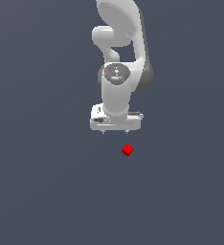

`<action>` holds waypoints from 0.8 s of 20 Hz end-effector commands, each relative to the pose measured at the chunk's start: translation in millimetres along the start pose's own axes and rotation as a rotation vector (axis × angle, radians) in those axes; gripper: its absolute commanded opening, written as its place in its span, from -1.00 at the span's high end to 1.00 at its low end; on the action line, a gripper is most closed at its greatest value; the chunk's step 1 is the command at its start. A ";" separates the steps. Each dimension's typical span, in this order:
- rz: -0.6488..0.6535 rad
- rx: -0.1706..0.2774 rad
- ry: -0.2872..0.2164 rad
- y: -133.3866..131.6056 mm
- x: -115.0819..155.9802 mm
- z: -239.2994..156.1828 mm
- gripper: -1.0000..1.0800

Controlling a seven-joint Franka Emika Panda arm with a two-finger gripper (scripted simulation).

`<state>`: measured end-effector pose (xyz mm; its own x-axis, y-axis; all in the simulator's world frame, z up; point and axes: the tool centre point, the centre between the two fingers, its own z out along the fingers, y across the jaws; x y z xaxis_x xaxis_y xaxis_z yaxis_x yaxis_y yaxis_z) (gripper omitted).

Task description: Pick up the red cube and move it to a goal position.

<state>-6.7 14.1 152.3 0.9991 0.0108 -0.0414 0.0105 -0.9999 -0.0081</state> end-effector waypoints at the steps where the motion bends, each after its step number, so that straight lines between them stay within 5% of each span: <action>1: 0.000 0.000 0.000 0.0 0.0 0.0 -0.92; 16: 0.134 0.001 0.008 -13.6 0.8 25.5 -0.92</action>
<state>-6.9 25.2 131.6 0.9945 -0.0990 -0.0351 -0.0992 -0.9951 -0.0048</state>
